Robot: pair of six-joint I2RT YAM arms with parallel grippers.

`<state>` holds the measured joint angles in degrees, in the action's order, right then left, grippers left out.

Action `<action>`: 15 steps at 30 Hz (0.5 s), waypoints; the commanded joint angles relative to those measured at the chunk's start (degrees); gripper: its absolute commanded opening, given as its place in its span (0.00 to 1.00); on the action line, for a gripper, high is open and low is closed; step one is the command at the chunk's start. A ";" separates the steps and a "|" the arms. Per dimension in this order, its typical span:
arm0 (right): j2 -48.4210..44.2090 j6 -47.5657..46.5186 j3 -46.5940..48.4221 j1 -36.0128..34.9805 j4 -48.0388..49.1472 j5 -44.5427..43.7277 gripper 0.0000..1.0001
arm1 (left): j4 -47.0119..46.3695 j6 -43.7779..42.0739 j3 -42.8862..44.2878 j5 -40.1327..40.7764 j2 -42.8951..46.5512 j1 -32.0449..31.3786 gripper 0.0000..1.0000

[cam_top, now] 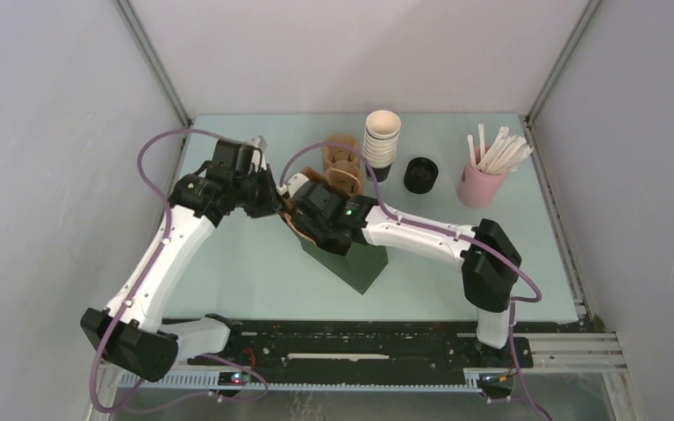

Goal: Pack the takeout coffee

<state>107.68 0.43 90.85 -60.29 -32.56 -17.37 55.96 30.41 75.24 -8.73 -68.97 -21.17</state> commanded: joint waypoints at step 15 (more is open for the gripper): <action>-2.80 1.18 7.47 1.16 -8.69 6.05 0.87 | 0.96 -0.85 2.37 -3.06 -0.28 -0.80 0.13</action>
<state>108.16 -0.05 95.70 -59.05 -40.12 -12.84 55.02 30.41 75.37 -8.88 -69.34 -21.12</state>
